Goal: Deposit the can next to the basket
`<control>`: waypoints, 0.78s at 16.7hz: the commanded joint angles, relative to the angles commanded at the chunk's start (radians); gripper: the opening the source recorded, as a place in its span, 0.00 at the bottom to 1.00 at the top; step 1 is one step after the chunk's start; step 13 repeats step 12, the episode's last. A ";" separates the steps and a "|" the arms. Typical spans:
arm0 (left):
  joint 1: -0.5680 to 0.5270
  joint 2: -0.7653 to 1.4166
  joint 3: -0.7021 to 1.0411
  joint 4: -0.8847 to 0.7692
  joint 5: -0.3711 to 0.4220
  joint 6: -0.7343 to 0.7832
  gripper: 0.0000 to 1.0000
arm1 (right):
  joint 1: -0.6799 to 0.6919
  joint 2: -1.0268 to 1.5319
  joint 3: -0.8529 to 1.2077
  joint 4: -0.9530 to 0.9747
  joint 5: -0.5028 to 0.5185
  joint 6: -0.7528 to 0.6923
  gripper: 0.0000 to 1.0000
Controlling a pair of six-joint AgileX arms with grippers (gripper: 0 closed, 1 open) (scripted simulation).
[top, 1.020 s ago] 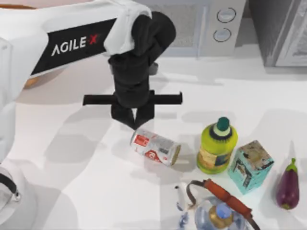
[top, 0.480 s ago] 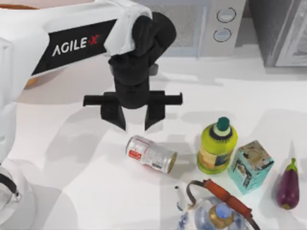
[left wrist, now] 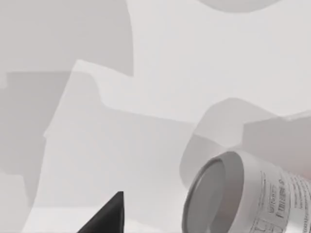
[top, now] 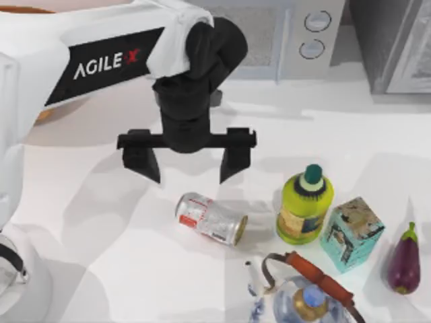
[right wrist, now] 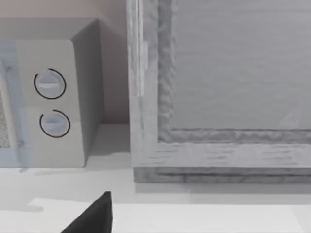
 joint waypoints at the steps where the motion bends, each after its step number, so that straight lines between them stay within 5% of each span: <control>1: 0.000 0.000 0.000 0.000 0.000 0.000 1.00 | 0.000 0.000 0.000 0.000 0.000 0.000 1.00; 13: 0.001 -0.022 0.125 -0.147 0.000 -0.001 1.00 | 0.000 0.000 0.000 0.000 0.000 0.000 1.00</control>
